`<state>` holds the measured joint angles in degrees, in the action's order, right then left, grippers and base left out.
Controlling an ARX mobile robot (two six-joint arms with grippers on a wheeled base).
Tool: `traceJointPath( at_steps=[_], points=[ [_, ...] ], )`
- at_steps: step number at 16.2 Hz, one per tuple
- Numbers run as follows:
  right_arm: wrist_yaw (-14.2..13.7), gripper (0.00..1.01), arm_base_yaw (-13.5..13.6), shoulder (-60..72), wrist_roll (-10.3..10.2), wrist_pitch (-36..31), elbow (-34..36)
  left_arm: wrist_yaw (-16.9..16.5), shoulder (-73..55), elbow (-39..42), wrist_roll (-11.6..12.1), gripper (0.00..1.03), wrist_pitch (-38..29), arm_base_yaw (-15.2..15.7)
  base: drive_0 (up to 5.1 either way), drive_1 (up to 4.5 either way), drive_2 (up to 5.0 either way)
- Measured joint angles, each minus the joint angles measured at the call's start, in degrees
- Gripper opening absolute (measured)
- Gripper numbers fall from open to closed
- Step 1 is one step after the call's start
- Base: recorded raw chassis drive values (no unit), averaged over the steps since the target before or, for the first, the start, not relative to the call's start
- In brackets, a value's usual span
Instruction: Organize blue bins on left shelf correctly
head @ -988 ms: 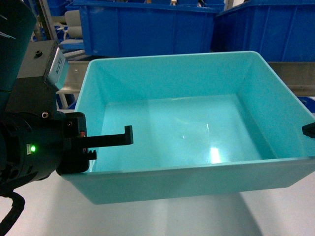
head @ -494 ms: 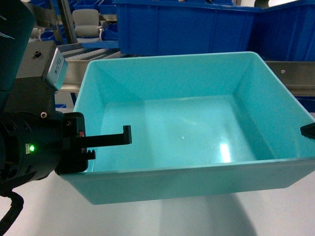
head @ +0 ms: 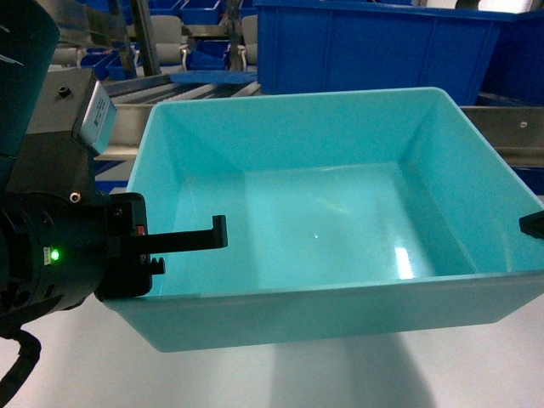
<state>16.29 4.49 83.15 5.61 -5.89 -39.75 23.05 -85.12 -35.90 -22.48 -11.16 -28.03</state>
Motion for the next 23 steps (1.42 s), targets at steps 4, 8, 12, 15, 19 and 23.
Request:
traceJointPath(
  at_steps=[4, 8, 12, 15, 19, 23],
  points=[
    [0.0, 0.02, 0.0, 0.0, 0.0, -0.11, 0.0, 0.02, 0.0, 0.0, 0.0, 0.02, -0.13, 0.0, -4.8, 2.61, 2.6],
    [0.0, 0.02, 0.0, 0.02, 0.0, 0.02, 0.0, -0.02, 0.0, 0.0, 0.0, 0.02, 0.04, 0.0, -4.9, 2.6, 2.6],
    [0.0, 0.02, 0.0, -0.02, 0.02, -0.09, 0.0, 0.02, 0.0, 0.0, 0.0, 0.02, -0.02, 0.0, -4.9, 2.6, 2.6],
    [0.0, 0.02, 0.0, -0.04, 0.0, 0.04, 0.0, 0.02, 0.0, 0.0, 0.0, 0.02, 0.0, 0.0, -4.9, 2.6, 2.6],
    [0.0, 0.02, -0.02, -0.02, 0.02, -0.04, 0.0, 0.0, 0.0, 0.0, 0.0, 0.02, -0.02, 0.0, -4.9, 2.6, 2.6],
    [0.02, 0.02, 0.0, 0.0, 0.02, -0.07, 0.0, -0.02, 0.0, 0.0, 0.0, 0.02, 0.0, 0.0, -4.9, 2.6, 2.6]
  ],
)
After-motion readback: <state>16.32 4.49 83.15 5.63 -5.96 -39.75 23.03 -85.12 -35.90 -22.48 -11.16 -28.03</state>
